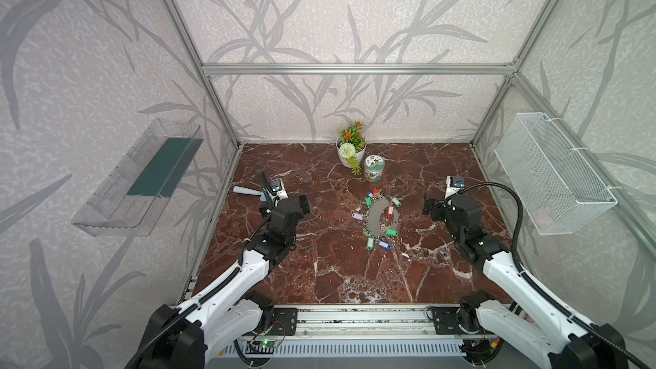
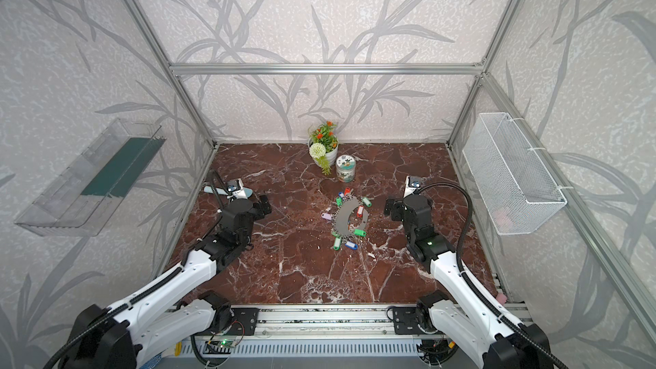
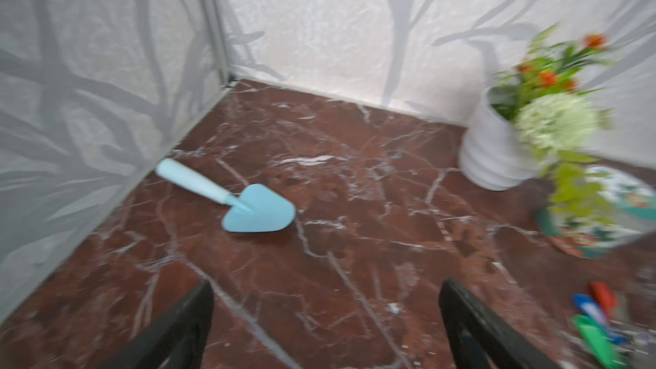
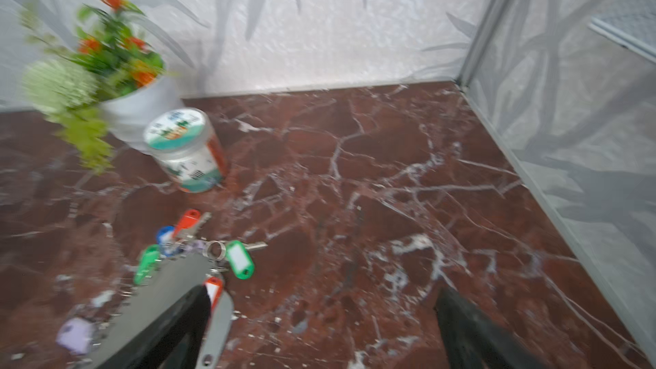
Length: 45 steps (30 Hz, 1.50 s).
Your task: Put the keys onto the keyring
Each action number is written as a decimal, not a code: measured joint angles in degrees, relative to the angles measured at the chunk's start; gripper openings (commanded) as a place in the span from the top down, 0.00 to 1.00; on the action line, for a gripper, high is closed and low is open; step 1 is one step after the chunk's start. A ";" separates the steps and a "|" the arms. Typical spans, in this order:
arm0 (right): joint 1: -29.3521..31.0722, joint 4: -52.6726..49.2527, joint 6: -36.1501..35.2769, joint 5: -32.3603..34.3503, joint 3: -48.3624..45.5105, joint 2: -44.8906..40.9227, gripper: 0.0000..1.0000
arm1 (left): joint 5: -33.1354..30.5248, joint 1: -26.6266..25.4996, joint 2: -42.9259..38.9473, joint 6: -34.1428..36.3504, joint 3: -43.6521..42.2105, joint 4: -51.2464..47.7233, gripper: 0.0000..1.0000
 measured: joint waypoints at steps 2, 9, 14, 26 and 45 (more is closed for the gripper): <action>-0.52 4.13 -0.79 3.26 -3.74 1.38 0.01 | -4.37 1.22 3.67 2.19 0.04 2.62 0.01; -6.23 19.50 -2.10 9.62 -11.89 10.16 0.01 | -8.39 6.95 14.47 10.16 -0.28 15.34 0.01; -8.55 29.20 -3.17 10.58 -12.13 18.10 0.01 | -5.51 10.21 19.61 17.14 -2.05 27.74 0.01; -14.53 46.10 -2.73 2.84 -12.68 28.81 0.01 | -1.01 13.27 28.55 21.09 -7.04 40.65 0.01; -11.69 49.33 -10.73 -12.63 -7.21 37.29 0.01 | 16.04 23.28 29.75 14.84 -8.26 44.98 0.01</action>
